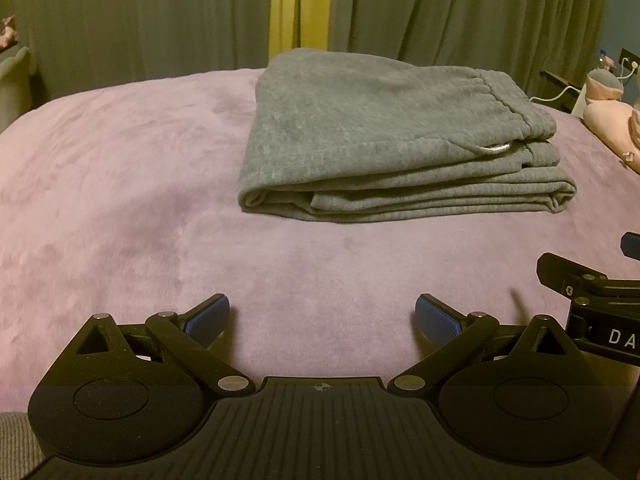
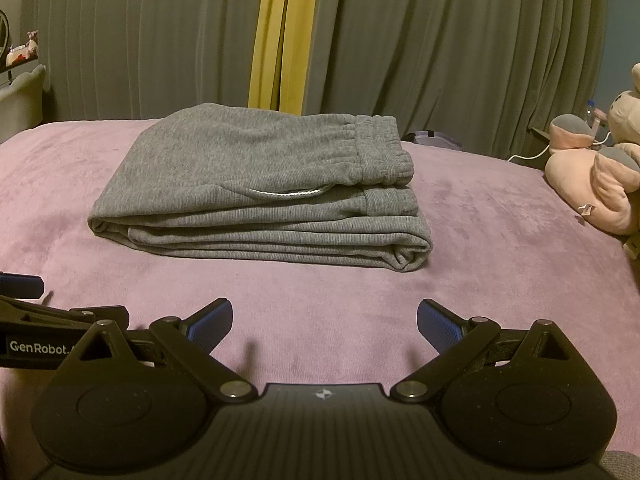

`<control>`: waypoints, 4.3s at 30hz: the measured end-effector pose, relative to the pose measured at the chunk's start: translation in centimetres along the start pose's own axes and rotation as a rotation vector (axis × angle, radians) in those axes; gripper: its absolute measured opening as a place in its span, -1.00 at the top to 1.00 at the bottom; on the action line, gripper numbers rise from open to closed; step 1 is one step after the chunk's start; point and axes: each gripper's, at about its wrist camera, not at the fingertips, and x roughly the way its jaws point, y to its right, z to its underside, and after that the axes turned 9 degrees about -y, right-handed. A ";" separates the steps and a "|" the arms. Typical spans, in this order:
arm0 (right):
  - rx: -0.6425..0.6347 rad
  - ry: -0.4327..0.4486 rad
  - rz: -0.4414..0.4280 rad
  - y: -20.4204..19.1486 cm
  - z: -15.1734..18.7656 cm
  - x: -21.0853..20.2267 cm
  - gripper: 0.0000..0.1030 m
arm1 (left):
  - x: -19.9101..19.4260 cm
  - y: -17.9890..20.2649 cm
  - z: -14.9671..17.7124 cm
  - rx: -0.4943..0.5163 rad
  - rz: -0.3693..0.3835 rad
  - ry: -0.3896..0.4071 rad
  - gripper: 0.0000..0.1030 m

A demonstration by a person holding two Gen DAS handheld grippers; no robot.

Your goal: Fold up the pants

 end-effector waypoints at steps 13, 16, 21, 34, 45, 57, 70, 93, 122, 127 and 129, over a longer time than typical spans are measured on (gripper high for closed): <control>-0.001 0.000 0.002 -0.1 0.0 0.0 -0.92 | 0.0 0.1 0.0 0.005 -0.003 -0.002 -0.98; -0.002 0.000 0.002 0.0 0.0 0.0 -0.92 | 0.0 0.1 0.0 0.004 -0.002 -0.001 -0.98; -0.004 0.001 0.004 -0.1 0.0 0.0 -0.92 | 0.0 0.1 0.0 0.005 -0.003 -0.001 -0.98; -0.005 -0.002 0.007 -0.1 0.1 0.0 -0.92 | 0.1 0.1 -0.1 0.007 -0.004 -0.005 -0.98; -0.006 -0.003 0.009 -0.1 0.3 0.0 -0.92 | 0.2 0.1 0.0 0.008 -0.005 -0.014 -0.98; -0.013 -0.006 0.009 -0.1 0.3 0.2 -0.92 | 0.3 0.1 0.0 0.008 -0.006 -0.019 -0.98; -0.012 -0.005 0.009 0.0 0.3 0.2 -0.92 | 0.3 0.1 0.0 0.009 -0.007 -0.020 -0.98; -0.018 -0.010 0.012 -0.2 0.5 0.2 -0.92 | 0.4 0.2 0.2 0.012 -0.007 -0.026 -0.98; -0.028 -0.014 0.012 0.0 0.4 0.4 -0.92 | 0.5 0.3 0.4 0.016 -0.005 -0.034 -0.98; -0.030 -0.015 0.012 0.0 0.4 0.4 -0.92 | 0.6 0.3 0.3 0.019 -0.006 -0.036 -0.98; -0.029 -0.014 0.013 0.0 0.4 0.4 -0.92 | 0.6 0.3 0.3 0.021 -0.006 -0.038 -0.98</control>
